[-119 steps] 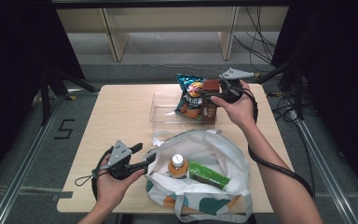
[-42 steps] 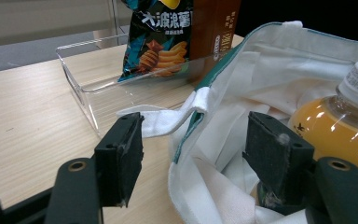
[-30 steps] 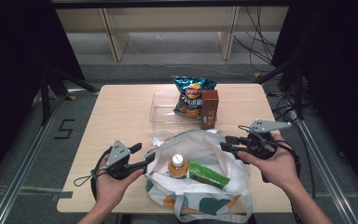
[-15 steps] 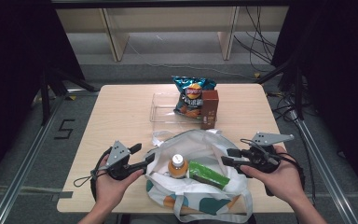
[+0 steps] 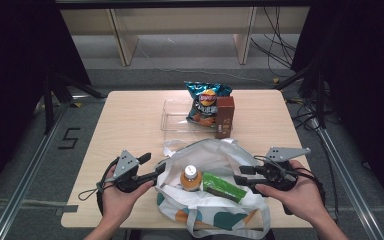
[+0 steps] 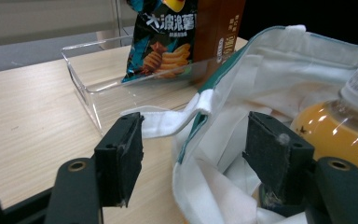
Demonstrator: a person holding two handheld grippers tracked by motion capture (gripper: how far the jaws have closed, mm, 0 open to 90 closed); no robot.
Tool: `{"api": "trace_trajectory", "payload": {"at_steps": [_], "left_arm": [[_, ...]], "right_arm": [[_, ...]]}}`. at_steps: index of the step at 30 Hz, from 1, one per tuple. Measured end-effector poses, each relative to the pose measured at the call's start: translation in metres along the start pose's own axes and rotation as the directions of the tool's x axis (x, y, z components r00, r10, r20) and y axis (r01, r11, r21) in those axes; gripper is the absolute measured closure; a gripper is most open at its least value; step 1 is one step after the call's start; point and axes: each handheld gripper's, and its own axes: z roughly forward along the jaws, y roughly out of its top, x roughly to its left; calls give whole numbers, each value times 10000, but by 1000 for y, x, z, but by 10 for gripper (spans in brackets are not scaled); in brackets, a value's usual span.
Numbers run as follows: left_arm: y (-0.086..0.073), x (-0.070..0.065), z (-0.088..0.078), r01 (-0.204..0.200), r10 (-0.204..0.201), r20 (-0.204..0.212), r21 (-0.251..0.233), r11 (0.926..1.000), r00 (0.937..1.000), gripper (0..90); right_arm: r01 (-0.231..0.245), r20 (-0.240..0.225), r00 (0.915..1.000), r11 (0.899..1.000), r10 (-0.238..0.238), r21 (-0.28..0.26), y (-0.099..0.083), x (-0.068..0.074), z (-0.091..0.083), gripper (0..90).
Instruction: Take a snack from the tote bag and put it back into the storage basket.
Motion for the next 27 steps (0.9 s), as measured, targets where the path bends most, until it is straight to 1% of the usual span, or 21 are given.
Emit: {"api": "trace_trajectory", "payload": {"at_steps": [1, 2, 3, 5, 6, 8, 9, 10, 12, 13, 14, 15, 16, 17, 18, 19, 21, 22, 23, 24, 27], "left_arm": [[0, -1, 0, 51, -51, -2, -17, 10000, 10000, 362], [0, -1, 0, 84, -84, -10, -13, 10000, 10000, 362], [0, -1, 0, 57, -57, -13, -15, 10000, 10000, 362], [0, -1, 0, 49, -49, -27, -15, 10000, 10000, 362], [0, -1, -1, 59, -59, -37, -20, 10000, 10000, 362], [-1, -2, -1, 292, -292, 11, -69, 9996, 9996, 362], [-2, -2, -1, 224, -224, 14, -51, 9997, 9997, 362], [-2, -2, -1, 285, -285, 8, -45, 9996, 9996, 362], [-2, -1, -1, 304, -304, 10, -56, 9995, 9995, 362], [-1, 0, -1, 158, -158, 3, -63, 9999, 9999, 362], [-1, -1, -1, 262, -262, 14, -66, 9996, 9997, 362], [-1, 0, -1, 78, -78, -25, -22, 10000, 10000, 362], [-1, 1, 0, 17, -16, -50, 31, 10000, 10000, 362], [-2, -1, 1, 282, -282, -3, -14, 9996, 9996, 362], [-2, -1, 1, 166, -166, 7, 38, 9999, 9999, 362], [-3, -2, 1, 328, -328, 24, 24, 9995, 9995, 362], [-2, -1, 0, 145, -145, -13, 21, 9999, 9999, 362], [-1, -1, 0, 98, -98, -34, 24, 9999, 9999, 362], [-1, 0, 0, -18, 18, -27, 12, 10000, 10000, 362], [-1, 0, 0, -27, 27, -35, 20, 10000, 10000, 362], [-2, -1, 0, 87, -87, -37, 34, 10000, 10000, 362]], "right_arm": [[41, -57, 10000, 10000, -41, -50, -1, 1, 0, 570], [271, 12, 9996, 9996, -271, -43, -1, 0, -2, 569], [171, 104, 9998, 9999, -170, -29, -2, 3, -3, 568], [138, -63, 9999, 9998, -139, -126, -4, 5, -3, 567], [166, -160, 9997, 9999, -166, -24, -4, 5, -4, 566], [360, -65, 9993, 9994, -360, -11, -7, 6, -2, 566], [139, -120, 9998, 9997, -136, 190, -9, 8, -1, 566], [409, -140, 9991, 9989, -406, 243, -10, 5, 1, 566], [197, -121, 9997, 9992, -192, 354, -12, 7, 3, 565], [379, -166, 9992, 9985, -373, 385, -12, 6, 4, 566], [537, -197, 9984, 9977, -529, 412, -12, 5, 4, 567], [516, -180, 9986, 9973, -507, 515, -13, 6, 4, 570], [488, -108, 9988, 9978, -483, 455, -13, 7, 5, 576], [391, -273, 9989, 9971, -374, 656, -14, 8, 4, 590], [381, -270, 9990, 9968, -363, 708, -15, 9, 5, 601], [704, -182, 9974, 9943, -691, 796, -15, 7, 5, 612], [776, -177, 9969, 9924, -762, 959, -18, 7, 6, 629], [1011, -95, 9949, 9905, -1006, 932, -18, 5, 7, 639], [886, -151, 9960, 9905, -875, 1056, -19, 6, 7, 664], [836, -121, 9965, 9905, -828, 1095, -20, 7, 7, 677], [1067, -7, 9942, 9889, -1072, 1034, -19, 5, 7, 713]]}}
